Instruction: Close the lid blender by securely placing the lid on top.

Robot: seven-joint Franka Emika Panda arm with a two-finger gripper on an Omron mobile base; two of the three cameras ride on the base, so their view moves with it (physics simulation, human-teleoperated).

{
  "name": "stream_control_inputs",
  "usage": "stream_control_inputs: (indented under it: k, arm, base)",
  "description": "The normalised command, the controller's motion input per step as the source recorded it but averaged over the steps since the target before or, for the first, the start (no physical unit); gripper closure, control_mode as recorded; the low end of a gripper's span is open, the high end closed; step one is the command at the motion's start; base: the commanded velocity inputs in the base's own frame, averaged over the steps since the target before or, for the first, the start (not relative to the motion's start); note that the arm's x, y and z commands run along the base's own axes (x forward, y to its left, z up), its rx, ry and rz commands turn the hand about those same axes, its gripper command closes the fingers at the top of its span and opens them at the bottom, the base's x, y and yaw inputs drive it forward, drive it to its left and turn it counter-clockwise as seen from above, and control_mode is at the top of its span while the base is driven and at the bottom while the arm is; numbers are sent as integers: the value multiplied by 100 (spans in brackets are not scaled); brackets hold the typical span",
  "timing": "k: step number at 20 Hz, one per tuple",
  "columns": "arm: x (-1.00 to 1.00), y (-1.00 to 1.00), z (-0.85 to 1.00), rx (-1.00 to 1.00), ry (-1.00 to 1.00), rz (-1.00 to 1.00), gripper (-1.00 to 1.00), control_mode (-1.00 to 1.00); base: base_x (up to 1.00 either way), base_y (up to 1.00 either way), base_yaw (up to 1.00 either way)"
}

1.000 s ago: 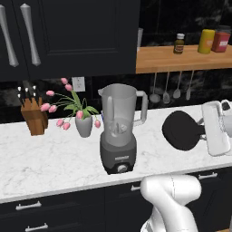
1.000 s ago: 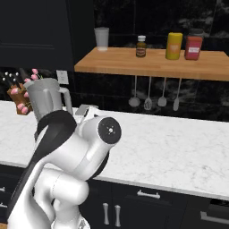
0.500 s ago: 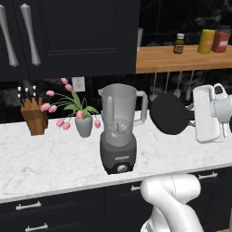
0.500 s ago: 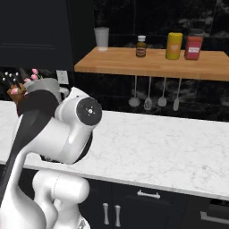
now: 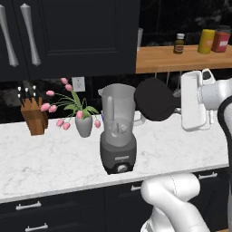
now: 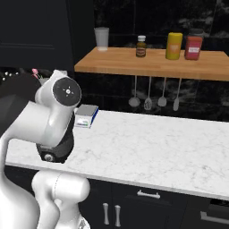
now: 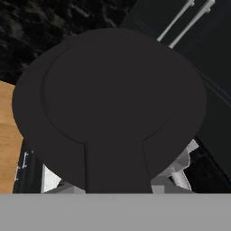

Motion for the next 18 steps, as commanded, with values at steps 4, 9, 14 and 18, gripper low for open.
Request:
stream_control_inputs:
  k: [4,9,14,18]
  arm:
    - [38,23,2,0,3,0,100,-100]
    - [43,6,6,0,7,0,100,-100]
    - [37,14,6,0,11,0,100,-100]
    - [35,19,0,-1,7,0,100,-100]
  base:
    - [0,0,0]
    - [0,0,0]
    - [0,0,0]
    - [0,0,0]
